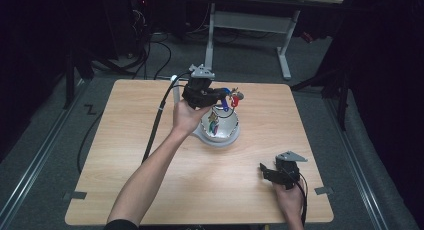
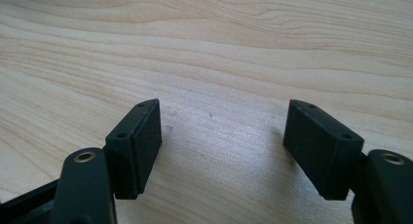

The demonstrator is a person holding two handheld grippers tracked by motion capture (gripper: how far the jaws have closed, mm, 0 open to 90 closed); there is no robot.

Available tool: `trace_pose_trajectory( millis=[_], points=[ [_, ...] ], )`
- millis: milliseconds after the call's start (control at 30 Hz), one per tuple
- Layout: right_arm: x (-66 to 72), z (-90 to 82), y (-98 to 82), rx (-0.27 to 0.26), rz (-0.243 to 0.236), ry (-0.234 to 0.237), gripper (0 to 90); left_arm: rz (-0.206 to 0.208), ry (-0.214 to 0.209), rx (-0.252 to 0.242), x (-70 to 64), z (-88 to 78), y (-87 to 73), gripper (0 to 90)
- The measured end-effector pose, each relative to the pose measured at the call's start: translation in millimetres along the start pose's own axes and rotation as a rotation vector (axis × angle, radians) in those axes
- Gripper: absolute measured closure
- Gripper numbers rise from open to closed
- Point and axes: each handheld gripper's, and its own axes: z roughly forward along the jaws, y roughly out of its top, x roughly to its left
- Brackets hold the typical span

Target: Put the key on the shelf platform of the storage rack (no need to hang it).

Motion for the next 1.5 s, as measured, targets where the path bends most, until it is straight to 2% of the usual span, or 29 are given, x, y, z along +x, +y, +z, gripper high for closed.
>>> trace_pose_trajectory(
  millis=[33, 133, 267, 633, 667, 767, 833, 900, 967, 1067, 1300, 1500],
  points=[
    [0.0, 0.0, 0.0, 0.0, 0.0, 0.0, 30.3, -0.012, 0.014, -0.011, 0.8, 1.5, -1.7, 81.6],
    [0.7, 0.0, -0.1, 0.001, 0.001, -0.001, 30.3, 0.03, 0.016, -0.011, 7.8, 4.5, -5.8, 81.9],
    [0.7, 0.0, -0.1, 0.0, -0.001, -0.001, 30.3, 0.046, 0.021, 0.001, 13.8, 6.4, -12.4, 82.0],
    [0.8, 0.0, -0.2, 0.0, -0.002, -0.001, 30.3, 0.047, 0.045, 0.026, 29.2, 11.5, -22.4, 82.0],
    [0.7, 0.0, -0.2, 0.0, -0.002, -0.001, 30.3, 0.036, 0.056, 0.027, 32.3, 12.6, -23.6, 82.1],
    [0.8, 0.0, -0.2, 0.0, -0.002, 0.0, 30.3, 0.042, 0.057, 0.034, 36.7, 13.8, -24.6, 82.1],
    [0.8, 0.0, -0.2, 0.0, -0.002, 0.0, 30.3, 0.031, 0.071, 0.035, 39.7, 14.7, -26.8, 82.1],
    [0.8, 0.0, -0.2, 0.0, -0.002, 0.0, 30.3, 0.042, 0.072, 0.041, 44.2, 15.9, -27.9, 82.0],
    [0.8, 0.0, -0.2, 0.0, -0.002, 0.0, 30.3, 0.021, 0.084, 0.037, 46.9, 17.5, -28.7, 82.0],
    [0.8, 0.0, -0.2, 0.0, -0.002, 0.0, 30.3, 0.027, 0.087, 0.043, 51.4, 19.4, -30.3, 82.0],
    [0.8, -0.1, -0.2, 0.0, -0.002, 0.0, 30.3, 0.005, 0.111, 0.041, 59.4, 24.6, -33.1, 82.0],
    [0.9, -0.1, -0.3, 0.0, -0.002, 0.0, 30.3, 0.017, 0.129, 0.043, 68.2, 27.3, -34.2, 82.0]
  ],
)
